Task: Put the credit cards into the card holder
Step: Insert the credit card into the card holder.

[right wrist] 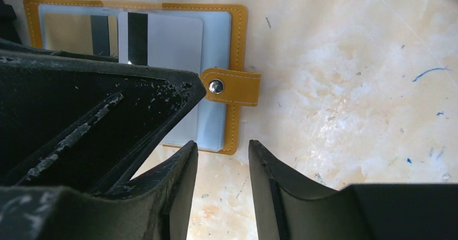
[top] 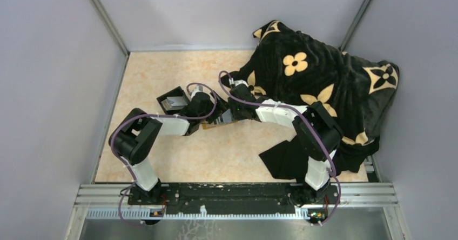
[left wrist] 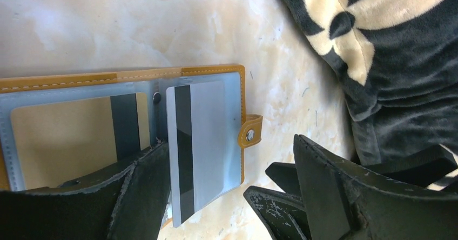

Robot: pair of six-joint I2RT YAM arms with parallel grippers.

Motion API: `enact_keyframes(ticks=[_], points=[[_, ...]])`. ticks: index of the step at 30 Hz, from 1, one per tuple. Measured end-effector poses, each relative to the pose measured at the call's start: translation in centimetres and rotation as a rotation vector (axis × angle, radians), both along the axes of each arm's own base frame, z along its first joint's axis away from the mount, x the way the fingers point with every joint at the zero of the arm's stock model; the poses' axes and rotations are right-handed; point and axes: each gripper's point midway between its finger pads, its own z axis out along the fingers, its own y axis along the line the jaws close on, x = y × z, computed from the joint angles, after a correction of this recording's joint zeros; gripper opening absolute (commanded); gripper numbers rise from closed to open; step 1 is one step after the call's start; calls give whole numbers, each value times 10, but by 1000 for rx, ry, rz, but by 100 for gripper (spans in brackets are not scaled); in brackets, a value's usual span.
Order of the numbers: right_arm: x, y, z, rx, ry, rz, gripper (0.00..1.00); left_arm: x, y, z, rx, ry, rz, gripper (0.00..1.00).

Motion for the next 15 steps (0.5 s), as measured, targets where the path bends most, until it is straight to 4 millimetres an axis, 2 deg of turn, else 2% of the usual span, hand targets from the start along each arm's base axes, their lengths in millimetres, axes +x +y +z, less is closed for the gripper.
enact_keyframes(ticks=[8, 15], points=[[1, 14, -6, 59, 3, 12, 26, -1, 9, -4, 74, 12, 46, 92], [6, 18, -16, 69, 1, 0, 15, -1, 9, -6, 99, 14, 55, 92]])
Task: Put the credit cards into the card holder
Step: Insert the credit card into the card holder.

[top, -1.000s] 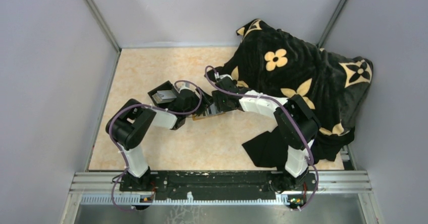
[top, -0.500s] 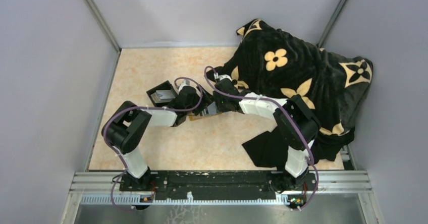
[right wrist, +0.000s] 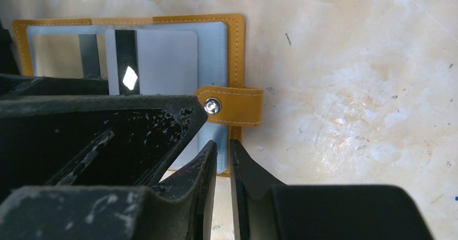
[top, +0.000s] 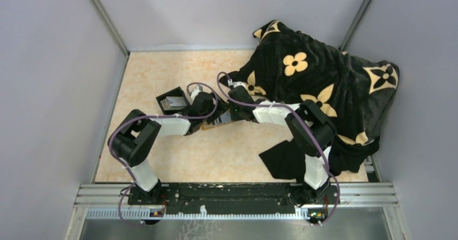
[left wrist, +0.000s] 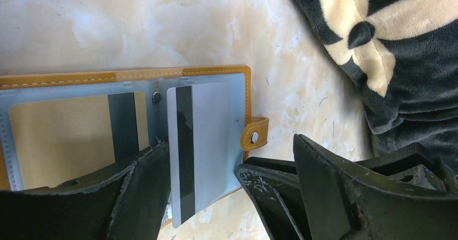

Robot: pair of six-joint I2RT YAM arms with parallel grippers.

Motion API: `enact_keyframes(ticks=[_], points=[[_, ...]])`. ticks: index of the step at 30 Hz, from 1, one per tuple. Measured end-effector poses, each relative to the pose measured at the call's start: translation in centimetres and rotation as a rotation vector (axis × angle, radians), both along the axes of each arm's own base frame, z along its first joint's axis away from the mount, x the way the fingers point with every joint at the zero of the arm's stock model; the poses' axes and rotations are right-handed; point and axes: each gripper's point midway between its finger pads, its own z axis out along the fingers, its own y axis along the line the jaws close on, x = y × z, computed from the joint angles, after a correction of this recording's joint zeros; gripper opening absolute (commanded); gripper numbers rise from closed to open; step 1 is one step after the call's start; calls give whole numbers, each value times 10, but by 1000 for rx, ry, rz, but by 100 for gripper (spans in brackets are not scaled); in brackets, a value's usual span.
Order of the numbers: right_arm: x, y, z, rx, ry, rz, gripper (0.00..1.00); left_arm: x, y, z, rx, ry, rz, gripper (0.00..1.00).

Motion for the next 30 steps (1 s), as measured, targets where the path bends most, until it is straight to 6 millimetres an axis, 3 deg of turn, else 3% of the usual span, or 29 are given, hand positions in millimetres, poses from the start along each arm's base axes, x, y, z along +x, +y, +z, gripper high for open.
enact_keyframes(ticks=[7, 19, 30], points=[[3, -1, -6, -7, 2, -18, 0, 1, -1, 1, 33, 2, 13, 92], [7, 22, -8, 79, 29, -6, 0, -1, 25, 4, 120, 42, 127, 94], [7, 24, -8, 82, 36, -3, 0, -2, 32, 4, 179, 77, 146, 94]])
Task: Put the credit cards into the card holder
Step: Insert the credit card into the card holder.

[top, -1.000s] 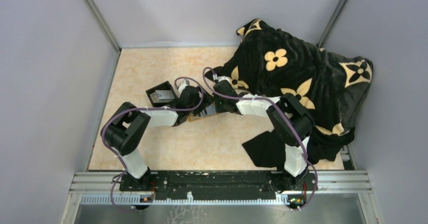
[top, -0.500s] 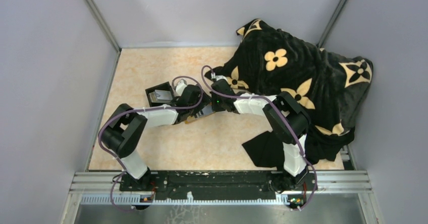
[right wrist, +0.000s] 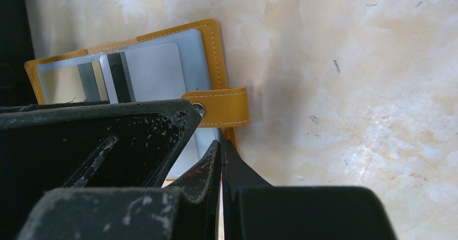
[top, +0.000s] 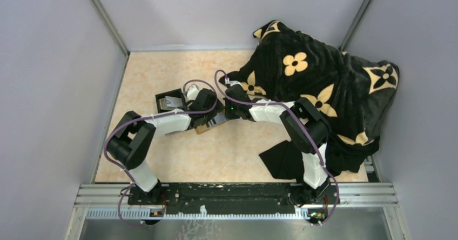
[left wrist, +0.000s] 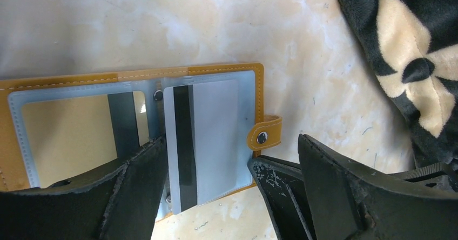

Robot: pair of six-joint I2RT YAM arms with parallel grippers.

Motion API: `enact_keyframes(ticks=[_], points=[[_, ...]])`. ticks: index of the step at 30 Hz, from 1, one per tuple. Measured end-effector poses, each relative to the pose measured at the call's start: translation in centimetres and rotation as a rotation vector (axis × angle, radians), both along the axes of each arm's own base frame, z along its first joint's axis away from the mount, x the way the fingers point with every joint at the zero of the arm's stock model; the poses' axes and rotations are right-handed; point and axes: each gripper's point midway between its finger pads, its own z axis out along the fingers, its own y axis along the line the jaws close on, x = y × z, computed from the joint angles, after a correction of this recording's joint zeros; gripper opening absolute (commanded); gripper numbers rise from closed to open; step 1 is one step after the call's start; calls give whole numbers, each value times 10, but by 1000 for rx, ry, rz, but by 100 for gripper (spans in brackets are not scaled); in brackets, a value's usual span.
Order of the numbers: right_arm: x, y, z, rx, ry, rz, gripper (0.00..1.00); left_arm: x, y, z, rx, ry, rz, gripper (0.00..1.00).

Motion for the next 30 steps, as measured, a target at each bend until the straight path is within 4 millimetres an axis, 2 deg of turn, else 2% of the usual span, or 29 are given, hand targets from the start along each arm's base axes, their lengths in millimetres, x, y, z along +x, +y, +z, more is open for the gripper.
enact_keyframes(ticks=[13, 21, 30], points=[[-9, 20, 1, 46, 2, 59, 0, -13, 20, 3, 54, 27, 45, 90], [-11, 21, 0, 46, 2, 71, 0, -13, 18, 2, 32, 24, 43, 86], [-11, 21, 0, 57, 11, 60, 0, -3, 14, -2, 51, 41, 39, 85]])
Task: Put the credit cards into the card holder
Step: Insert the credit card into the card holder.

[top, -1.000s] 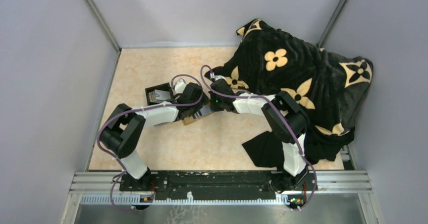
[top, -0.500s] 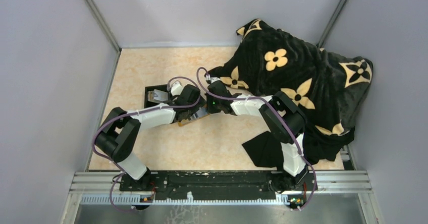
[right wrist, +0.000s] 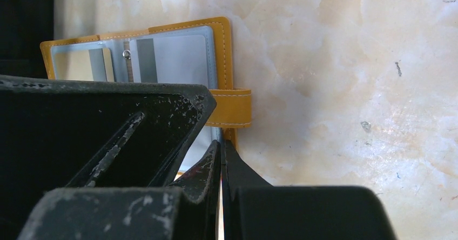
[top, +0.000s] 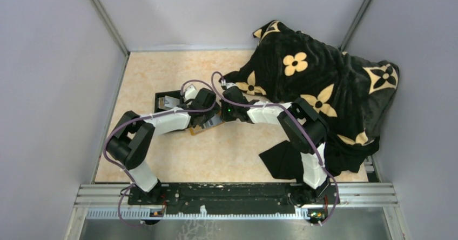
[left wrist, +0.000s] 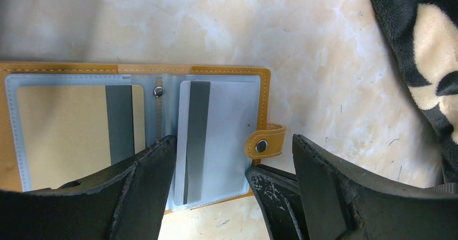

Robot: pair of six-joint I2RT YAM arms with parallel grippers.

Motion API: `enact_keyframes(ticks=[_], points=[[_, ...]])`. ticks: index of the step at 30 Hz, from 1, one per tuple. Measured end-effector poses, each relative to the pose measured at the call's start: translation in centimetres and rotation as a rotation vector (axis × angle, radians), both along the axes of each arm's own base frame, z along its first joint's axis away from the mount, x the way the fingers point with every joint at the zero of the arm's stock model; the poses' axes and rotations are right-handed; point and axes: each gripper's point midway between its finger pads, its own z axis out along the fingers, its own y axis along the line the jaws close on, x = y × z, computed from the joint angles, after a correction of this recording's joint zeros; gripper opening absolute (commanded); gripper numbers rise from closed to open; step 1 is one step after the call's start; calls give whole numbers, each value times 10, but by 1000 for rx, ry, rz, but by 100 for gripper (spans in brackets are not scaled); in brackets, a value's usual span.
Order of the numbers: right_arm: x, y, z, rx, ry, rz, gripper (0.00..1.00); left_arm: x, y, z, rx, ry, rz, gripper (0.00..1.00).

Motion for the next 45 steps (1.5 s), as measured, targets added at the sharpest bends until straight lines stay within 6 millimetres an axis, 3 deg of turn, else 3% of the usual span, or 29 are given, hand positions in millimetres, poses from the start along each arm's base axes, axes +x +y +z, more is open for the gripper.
enact_keyframes(ticks=[30, 38, 45], points=[[-1, -2, 0, 24, -3, -15, 0, -1, -3, 3, 7, -3, -46, 89], [-21, 7, -1, 21, 15, 60, 0, -27, 7, 12, -25, 4, -62, 90], [-22, 9, -1, 30, 11, 65, 0, -70, 8, 35, -53, -12, -135, 86]])
